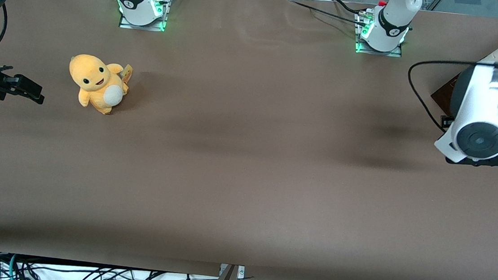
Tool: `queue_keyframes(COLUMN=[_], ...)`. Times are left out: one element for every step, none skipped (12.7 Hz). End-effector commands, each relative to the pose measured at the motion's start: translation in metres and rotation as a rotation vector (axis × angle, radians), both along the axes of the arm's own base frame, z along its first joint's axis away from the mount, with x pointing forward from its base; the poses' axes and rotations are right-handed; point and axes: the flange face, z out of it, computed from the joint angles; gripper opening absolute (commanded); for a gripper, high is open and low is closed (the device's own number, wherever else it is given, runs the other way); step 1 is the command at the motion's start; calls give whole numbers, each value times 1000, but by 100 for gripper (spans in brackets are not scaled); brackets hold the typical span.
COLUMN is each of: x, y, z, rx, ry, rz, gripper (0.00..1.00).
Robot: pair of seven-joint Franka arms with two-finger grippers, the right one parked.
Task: Open lower drawer with left arm only
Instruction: 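Move the left gripper down toward the lower drawer's white bar handle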
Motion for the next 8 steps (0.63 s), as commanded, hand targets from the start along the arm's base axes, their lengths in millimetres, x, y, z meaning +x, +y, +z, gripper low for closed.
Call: queue_keyframes(x=[-2,-6,-8,-8,-8,-9,-16,-26], y=[0,3,7,10,17,21,27,34], z=[-24,-43,-60,-74,-83,-96,-115,-142], rx=[160,230,295,321,341,393,481,572], ry=[-28,11,51,63,61,59,68,61], rz=[103,146,169,180,203,212,193,172], gripper=[100,100,100,100,100,100,100,100])
